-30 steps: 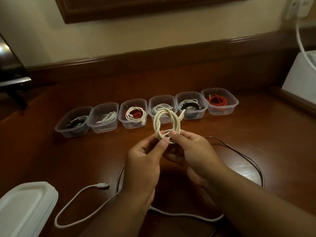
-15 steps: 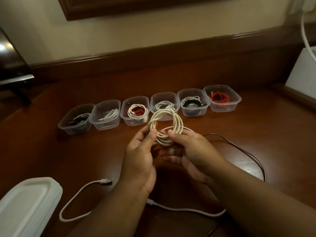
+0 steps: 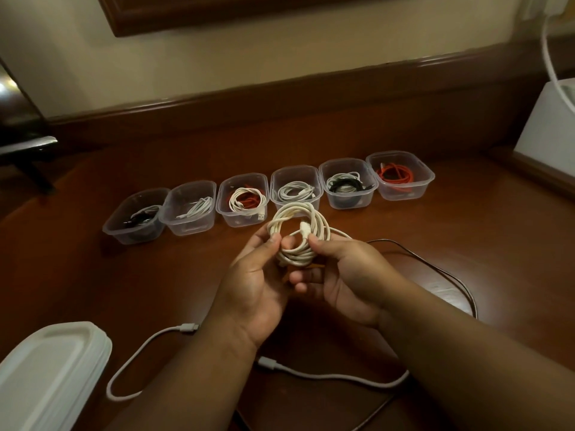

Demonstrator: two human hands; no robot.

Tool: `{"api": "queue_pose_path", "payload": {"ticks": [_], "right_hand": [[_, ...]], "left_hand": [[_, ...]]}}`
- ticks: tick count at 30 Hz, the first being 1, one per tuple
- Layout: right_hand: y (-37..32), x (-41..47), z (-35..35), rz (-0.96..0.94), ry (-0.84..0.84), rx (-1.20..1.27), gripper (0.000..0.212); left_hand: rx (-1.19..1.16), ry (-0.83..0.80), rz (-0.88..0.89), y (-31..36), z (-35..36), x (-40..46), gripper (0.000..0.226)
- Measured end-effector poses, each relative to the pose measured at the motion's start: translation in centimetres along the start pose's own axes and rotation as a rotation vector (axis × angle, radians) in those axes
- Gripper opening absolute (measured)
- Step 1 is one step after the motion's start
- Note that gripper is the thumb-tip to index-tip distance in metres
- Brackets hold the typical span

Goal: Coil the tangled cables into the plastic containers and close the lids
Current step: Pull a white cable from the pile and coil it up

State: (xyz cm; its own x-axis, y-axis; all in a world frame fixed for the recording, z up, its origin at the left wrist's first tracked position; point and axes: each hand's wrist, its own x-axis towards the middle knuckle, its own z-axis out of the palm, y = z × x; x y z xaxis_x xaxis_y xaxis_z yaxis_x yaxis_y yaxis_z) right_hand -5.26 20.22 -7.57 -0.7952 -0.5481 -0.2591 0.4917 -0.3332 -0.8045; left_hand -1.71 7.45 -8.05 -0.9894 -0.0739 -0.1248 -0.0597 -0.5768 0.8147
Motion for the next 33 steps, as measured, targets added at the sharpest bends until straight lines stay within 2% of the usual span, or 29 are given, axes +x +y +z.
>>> {"api": "queue_pose_path", "payload": {"ticks": [6,11,17,21,23,25,27,29,31,33], "right_hand": [[1.0,0.2,0.3,0.012,0.035,0.015,0.035],[1.2,-0.1,0.6,-0.068,0.019,-0.110,0.016],[1.0,0.3,0.3,-0.094,-0.010,-0.192,0.019],[0.8,0.5,-0.2,-0.126,0.068,-0.384,0.020],[0.9,0.6,-0.2,-0.113,0.076,-0.418,0.023],[0.8,0.4,-0.1,-0.098,0.055,-0.409,0.023],[0.6,0.4,-0.2,-0.087,0.056,-0.445,0.024],[0.4,0.4,-0.6,-0.082,0.066,-0.564,0.025],[0.4,0.3,-0.9,-0.076,0.011,-0.680,0.025],[0.4,0.1,-1.0,-0.085,-0.043,-0.744,0.023]], "left_hand": [[0.249,0.044,0.133,-0.6,0.6,-0.4,0.035],[0.479,-0.017,0.228,-1.4,0.6,-0.6,0.061],[0.483,-0.033,0.265,-1.4,0.3,-0.3,0.076],[0.412,-0.094,0.214,-1.5,0.3,-0.6,0.054],[0.409,-0.071,0.219,-1.6,0.5,-0.8,0.036],[0.412,-0.039,0.230,-1.8,0.5,-0.7,0.030],[0.424,0.007,0.260,-2.1,0.5,-0.5,0.031],[0.500,0.042,0.356,-2.0,0.2,-0.3,0.043],[0.688,0.037,0.483,-1.6,-0.3,-0.3,0.057],[0.858,0.002,0.595,-1.2,-0.6,-0.1,0.052]]}}
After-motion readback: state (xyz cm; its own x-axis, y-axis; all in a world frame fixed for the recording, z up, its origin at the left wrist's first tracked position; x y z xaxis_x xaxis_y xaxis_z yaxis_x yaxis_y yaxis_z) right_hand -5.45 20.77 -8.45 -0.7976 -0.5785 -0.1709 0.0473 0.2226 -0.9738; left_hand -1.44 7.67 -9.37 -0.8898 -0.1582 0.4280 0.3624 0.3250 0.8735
